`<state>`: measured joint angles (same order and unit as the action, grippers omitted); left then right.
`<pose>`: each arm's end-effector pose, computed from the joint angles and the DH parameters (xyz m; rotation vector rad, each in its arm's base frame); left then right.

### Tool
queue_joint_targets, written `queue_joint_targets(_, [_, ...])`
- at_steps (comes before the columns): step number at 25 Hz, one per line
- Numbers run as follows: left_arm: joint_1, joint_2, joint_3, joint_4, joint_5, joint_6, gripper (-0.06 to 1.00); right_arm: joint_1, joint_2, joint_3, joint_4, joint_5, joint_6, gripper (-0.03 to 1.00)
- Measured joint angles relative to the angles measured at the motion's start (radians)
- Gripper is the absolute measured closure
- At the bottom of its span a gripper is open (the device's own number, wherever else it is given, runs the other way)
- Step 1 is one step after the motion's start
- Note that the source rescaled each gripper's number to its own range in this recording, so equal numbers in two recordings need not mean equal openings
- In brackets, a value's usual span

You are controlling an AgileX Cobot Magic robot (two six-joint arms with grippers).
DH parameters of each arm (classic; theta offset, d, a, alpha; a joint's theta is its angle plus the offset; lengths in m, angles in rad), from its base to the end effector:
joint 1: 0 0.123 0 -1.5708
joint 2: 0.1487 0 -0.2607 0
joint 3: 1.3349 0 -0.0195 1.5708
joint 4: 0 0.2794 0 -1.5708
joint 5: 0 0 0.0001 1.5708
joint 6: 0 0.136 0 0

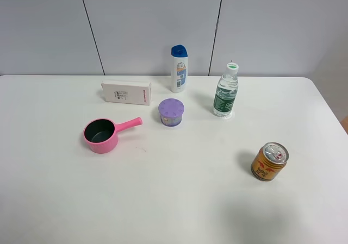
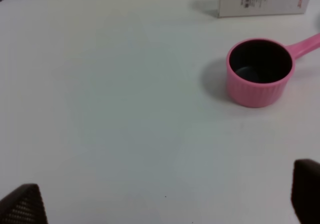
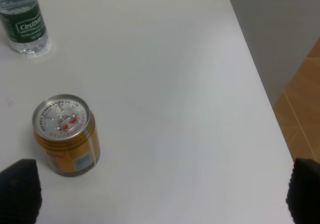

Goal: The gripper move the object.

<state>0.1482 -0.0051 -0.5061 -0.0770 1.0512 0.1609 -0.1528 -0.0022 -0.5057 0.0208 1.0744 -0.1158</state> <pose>0.0843 0.0034 0.2745 0.0165 2.0227 0.1040 0.0826 -0.0102 0.2710 0.0367 2.0526 -0.1422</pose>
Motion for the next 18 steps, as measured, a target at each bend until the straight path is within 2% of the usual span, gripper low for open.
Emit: queue_joint_targets(18, [0.000, 0.000, 0.000, 0.000, 0.000, 0.000, -0.06, 0.000, 0.000, 0.000, 0.000, 0.000, 0.001, -0.03])
